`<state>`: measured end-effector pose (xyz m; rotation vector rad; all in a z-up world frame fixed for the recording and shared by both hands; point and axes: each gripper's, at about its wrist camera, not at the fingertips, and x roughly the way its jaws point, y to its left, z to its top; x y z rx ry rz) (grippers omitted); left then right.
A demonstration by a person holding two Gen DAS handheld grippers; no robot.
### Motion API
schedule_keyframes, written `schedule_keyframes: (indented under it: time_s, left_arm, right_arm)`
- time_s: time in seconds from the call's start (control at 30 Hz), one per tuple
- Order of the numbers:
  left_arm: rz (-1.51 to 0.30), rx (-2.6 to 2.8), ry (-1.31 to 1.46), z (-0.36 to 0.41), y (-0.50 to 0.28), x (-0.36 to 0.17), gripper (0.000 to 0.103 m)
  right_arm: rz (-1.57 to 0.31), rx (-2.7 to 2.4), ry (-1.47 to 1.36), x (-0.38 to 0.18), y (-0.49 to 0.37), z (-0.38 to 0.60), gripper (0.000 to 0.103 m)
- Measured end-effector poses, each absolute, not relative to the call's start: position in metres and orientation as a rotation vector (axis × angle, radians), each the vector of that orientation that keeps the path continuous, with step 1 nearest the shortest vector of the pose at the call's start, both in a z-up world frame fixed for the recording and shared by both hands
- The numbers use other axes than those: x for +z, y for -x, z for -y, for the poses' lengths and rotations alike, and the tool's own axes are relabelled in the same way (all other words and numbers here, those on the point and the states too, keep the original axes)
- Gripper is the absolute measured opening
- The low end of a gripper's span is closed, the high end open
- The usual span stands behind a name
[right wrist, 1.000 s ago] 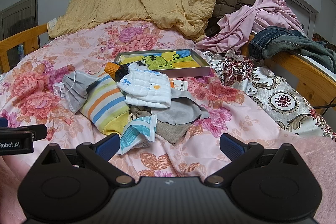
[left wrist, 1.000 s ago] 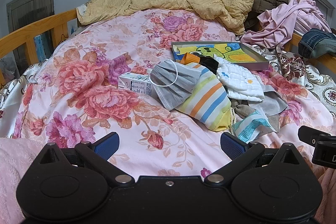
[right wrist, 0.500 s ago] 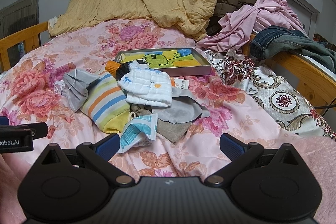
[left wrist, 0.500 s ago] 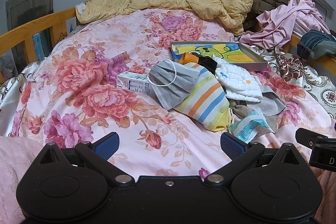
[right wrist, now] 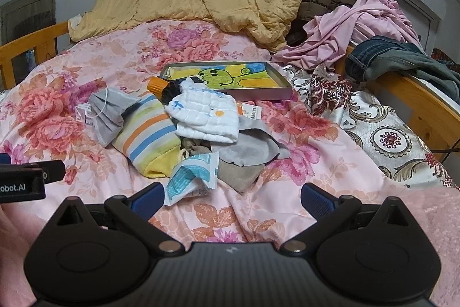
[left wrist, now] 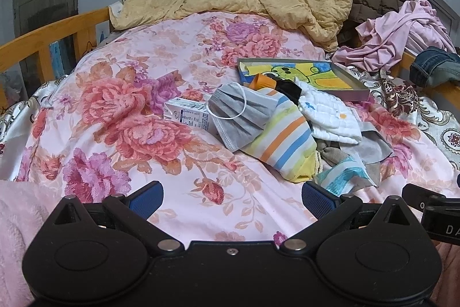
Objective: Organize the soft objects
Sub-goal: 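Grasp the blue-and-white packet with the right gripper while the left grasps the grey mask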
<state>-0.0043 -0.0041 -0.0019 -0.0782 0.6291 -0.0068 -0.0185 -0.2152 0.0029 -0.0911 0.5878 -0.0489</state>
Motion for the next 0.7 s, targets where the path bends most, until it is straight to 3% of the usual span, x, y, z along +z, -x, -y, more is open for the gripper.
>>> schedule_keyframes:
  time_s: [0.7]
  left_arm:
    - [-0.696,-0.014,0.003,0.016,-0.033,0.003,0.102]
  right_arm:
    - [-0.736,0.068,0.053,0.001,-0.025,0.213,0.103]
